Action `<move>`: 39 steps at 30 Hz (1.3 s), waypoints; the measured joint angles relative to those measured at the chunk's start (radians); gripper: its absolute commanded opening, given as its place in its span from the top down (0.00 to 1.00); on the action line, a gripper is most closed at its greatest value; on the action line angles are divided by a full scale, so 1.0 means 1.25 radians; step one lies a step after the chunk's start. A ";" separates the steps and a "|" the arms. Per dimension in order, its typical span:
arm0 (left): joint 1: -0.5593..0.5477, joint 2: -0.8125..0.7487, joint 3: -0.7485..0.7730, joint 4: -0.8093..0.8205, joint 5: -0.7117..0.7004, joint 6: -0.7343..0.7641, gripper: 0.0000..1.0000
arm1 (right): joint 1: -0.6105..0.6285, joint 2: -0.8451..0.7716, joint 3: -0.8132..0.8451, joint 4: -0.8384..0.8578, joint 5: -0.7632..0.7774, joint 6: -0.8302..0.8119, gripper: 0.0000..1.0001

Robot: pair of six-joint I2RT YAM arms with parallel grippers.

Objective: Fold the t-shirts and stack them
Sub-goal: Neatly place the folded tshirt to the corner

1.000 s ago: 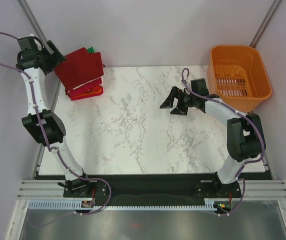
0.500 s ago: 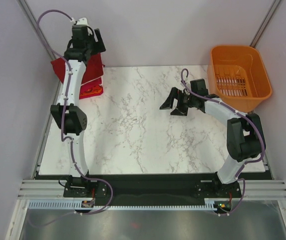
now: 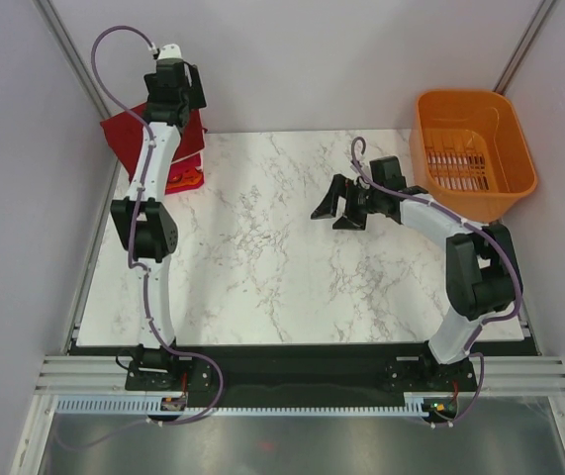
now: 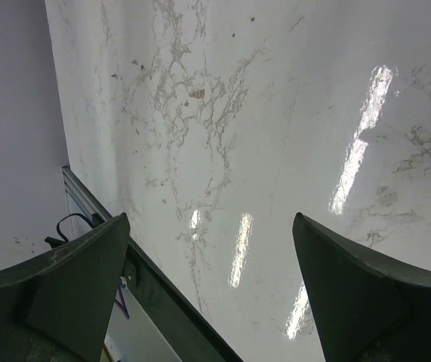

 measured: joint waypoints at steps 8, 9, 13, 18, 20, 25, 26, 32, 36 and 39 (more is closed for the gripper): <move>-0.033 -0.010 -0.015 0.088 -0.071 0.082 0.19 | 0.007 0.019 0.012 -0.001 0.001 0.000 0.02; -0.033 -0.009 -0.015 0.089 -0.082 0.089 0.19 | 0.007 0.020 0.012 -0.001 0.001 0.000 0.02; -0.029 -0.001 -0.015 0.103 -0.125 0.112 0.19 | 0.007 0.023 0.013 -0.001 0.002 0.000 0.02; -0.020 0.032 -0.015 0.108 -0.147 0.115 0.23 | 0.007 0.025 0.013 -0.002 0.002 0.000 0.02; -0.016 0.053 -0.013 0.109 -0.151 0.115 0.25 | 0.007 0.031 0.018 -0.004 0.002 0.000 0.02; -0.002 0.089 -0.014 0.103 -0.153 0.113 0.31 | 0.008 0.042 0.023 -0.004 0.002 0.000 0.02; 0.000 0.090 -0.014 0.104 -0.151 0.111 0.37 | 0.008 0.045 0.024 -0.004 0.002 -0.001 0.02; 0.021 0.090 -0.014 0.110 -0.142 0.097 0.46 | 0.011 0.056 0.027 -0.005 0.003 0.000 0.02; 0.026 0.089 -0.014 0.111 -0.121 0.088 0.24 | 0.015 0.063 0.028 -0.010 0.003 -0.001 0.02; 0.026 0.085 -0.023 0.111 -0.098 0.070 0.06 | 0.018 0.063 0.030 -0.011 0.003 -0.001 0.02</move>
